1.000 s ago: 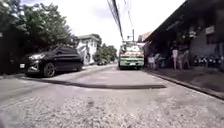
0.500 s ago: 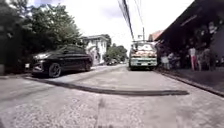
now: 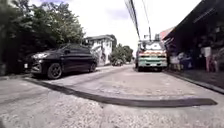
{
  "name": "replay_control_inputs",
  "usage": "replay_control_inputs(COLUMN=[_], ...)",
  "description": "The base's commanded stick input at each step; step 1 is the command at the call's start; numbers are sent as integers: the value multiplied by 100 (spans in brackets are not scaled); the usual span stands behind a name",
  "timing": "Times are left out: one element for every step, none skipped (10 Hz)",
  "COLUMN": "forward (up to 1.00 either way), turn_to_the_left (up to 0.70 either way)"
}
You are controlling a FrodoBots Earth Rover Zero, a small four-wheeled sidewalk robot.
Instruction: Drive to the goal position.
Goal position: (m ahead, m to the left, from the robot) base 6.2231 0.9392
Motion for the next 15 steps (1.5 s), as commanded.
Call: replay_control_inputs(forward=[100, 100, 100, 100, 100, 100, 100, 100, 100, 100, 100, 100, 100, 100, 100], turn_to_the_left=[0, 0, 0, 0, 0, 0, 0, 0, 0, 0, 0, 0, 0, 0, 0])
